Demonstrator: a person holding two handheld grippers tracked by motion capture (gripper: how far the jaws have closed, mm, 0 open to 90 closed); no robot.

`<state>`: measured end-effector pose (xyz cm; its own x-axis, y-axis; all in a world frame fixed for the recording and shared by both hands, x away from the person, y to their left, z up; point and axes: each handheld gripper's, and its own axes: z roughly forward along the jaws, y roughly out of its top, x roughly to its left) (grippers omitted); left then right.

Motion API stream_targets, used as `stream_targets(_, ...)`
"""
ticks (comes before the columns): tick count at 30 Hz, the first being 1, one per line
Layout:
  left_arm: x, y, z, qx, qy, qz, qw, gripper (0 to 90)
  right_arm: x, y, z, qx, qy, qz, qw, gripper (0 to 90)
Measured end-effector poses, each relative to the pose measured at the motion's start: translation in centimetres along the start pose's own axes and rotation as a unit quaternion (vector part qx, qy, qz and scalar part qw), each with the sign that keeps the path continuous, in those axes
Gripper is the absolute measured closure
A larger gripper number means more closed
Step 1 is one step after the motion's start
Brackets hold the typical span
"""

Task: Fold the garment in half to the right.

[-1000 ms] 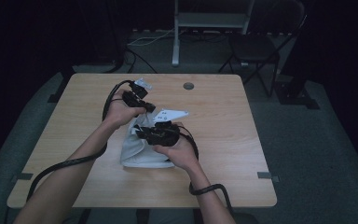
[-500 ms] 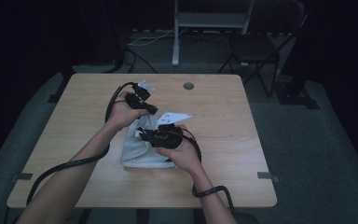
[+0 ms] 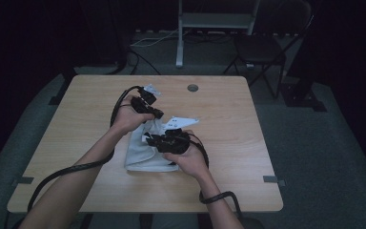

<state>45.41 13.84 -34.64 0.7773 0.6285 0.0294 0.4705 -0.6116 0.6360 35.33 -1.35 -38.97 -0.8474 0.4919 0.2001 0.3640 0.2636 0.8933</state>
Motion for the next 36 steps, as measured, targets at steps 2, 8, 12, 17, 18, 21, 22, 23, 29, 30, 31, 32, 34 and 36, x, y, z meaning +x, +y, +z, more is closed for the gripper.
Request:
stream_targets(2, -0.1, 0.0, 0.1, -0.001, 0.000, 0.000, 1.0000, 85.1, -0.1, -0.1, -0.1, 0.001, 0.000, 0.000, 1.0000, 79.2)
stream_targets(8, -0.3, 0.0, 0.4, -0.002, -0.003, 0.003, 1.0000, 85.0, -0.2, -0.5, -0.3, 0.001, -0.001, 0.004, 1.0000, 79.2)
stream_targets(12, -0.5, -0.1, 0.6, 0.000, -0.003, 0.003, 1.0000, 84.8, -0.3, -0.9, -0.3, 0.004, -0.002, 0.006, 1.0000, 79.1)
stream_targets(17, -0.6, -0.1, 0.9, 0.002, -0.005, 0.003, 1.0000, 84.8, -0.4, -1.2, -0.4, 0.006, -0.004, 0.008, 0.9999, 79.0)
stream_targets(18, -0.6, -0.1, 0.9, 0.003, -0.005, 0.003, 1.0000, 84.8, -0.5, -1.2, -0.4, 0.006, -0.004, 0.009, 0.9999, 79.0)
stream_targets(21, -0.7, -0.1, 1.1, 0.002, -0.005, 0.004, 1.0000, 84.8, -0.5, -1.3, -0.4, 0.006, -0.004, 0.009, 0.9999, 79.0)
stream_targets(22, -0.8, -0.1, 1.1, 0.001, -0.005, 0.004, 1.0000, 84.8, -0.5, -1.3, -0.5, 0.007, -0.005, 0.009, 0.9999, 78.9)
stream_targets(23, -0.8, -0.1, 1.1, 0.001, -0.005, 0.004, 1.0000, 84.8, -0.5, -1.4, -0.5, 0.007, -0.004, 0.010, 0.9999, 78.9)
stream_targets(29, -1.0, -0.2, 1.3, 0.003, -0.007, 0.004, 1.0000, 84.7, -0.7, -1.6, -0.5, 0.009, -0.006, 0.012, 0.9999, 78.9)
stream_targets(30, -1.0, -0.2, 1.4, 0.003, -0.007, 0.003, 1.0000, 84.6, -0.7, -1.7, -0.5, 0.009, -0.005, 0.014, 0.9998, 78.9)
stream_targets(31, -1.0, -0.2, 1.4, 0.003, -0.007, 0.004, 1.0000, 84.6, -0.7, -1.7, -0.6, 0.010, -0.006, 0.014, 0.9998, 78.9)
stream_targets(32, -1.1, -0.2, 1.4, 0.003, -0.008, 0.004, 1.0000, 84.6, -0.7, -1.8, -0.6, 0.010, -0.006, 0.014, 0.9998, 78.9)
stream_targets(34, -1.1, -0.2, 1.5, 0.002, -0.009, 0.004, 1.0000, 84.5, -0.8, -2.0, -0.6, 0.010, -0.007, 0.015, 0.9998, 78.9)
stream_targets(36, -1.1, -0.2, 1.5, 0.002, -0.009, 0.004, 1.0000, 84.5, -0.9, -2.1, -0.7, 0.012, -0.008, 0.016, 0.9998, 78.9)
